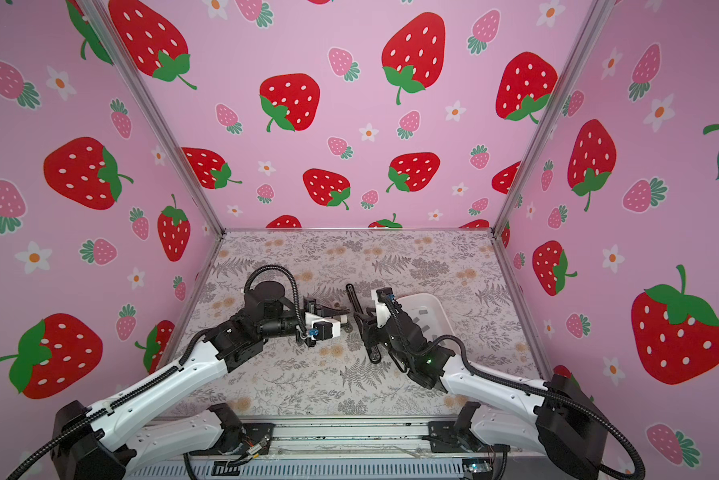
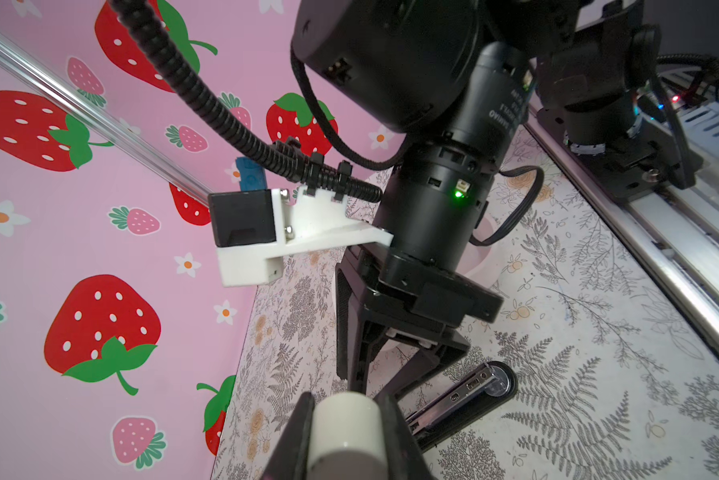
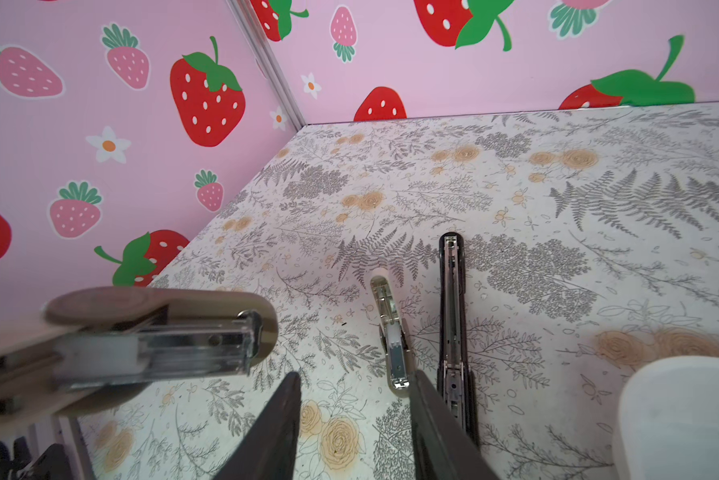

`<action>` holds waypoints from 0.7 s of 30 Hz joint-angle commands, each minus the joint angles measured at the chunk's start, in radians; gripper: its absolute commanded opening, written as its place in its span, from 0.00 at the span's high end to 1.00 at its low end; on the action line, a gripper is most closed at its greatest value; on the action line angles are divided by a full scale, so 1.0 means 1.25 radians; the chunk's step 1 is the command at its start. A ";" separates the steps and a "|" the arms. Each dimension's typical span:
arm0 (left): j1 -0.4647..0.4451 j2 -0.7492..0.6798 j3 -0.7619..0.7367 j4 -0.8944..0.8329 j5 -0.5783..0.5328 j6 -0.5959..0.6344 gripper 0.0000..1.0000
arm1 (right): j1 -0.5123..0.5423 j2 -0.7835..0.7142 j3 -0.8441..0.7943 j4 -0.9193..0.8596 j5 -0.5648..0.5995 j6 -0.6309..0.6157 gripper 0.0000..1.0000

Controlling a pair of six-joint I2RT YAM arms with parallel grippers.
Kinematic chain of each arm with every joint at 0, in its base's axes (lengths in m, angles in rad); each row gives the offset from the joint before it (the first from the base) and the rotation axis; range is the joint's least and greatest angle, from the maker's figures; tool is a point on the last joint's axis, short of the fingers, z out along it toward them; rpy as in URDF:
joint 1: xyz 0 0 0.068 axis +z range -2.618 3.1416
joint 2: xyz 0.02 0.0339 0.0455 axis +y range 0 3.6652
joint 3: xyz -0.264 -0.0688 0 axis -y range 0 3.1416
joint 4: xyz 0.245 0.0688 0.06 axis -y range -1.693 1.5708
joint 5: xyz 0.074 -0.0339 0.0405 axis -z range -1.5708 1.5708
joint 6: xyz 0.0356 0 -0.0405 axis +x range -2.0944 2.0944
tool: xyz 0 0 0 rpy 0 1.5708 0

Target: Load the staples into the stapler

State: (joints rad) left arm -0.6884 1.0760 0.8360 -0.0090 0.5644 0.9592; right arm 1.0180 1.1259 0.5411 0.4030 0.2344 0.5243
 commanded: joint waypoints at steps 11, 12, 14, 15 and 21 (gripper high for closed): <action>0.064 -0.004 0.011 0.061 0.070 -0.102 1.00 | 0.001 -0.113 -0.032 0.085 0.038 -0.154 0.37; 0.064 -0.007 0.012 0.060 0.077 -0.104 1.00 | 0.001 -0.117 -0.041 0.100 0.023 -0.164 0.36; 0.064 -0.008 0.029 0.022 0.082 -0.089 1.00 | 0.001 -0.123 -0.056 0.133 -0.001 -0.190 0.33; 0.064 -0.010 0.039 0.000 0.080 -0.081 1.00 | 0.001 -0.127 -0.063 0.152 -0.006 -0.202 0.30; 0.064 -0.026 0.063 -0.058 0.112 -0.057 1.00 | 0.004 -0.141 -0.191 0.419 -0.146 -0.330 0.22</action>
State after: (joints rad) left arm -0.6067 1.0618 0.8536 -0.0425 0.6445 0.8669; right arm 1.0183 0.9680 0.3641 0.7090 0.1555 0.2180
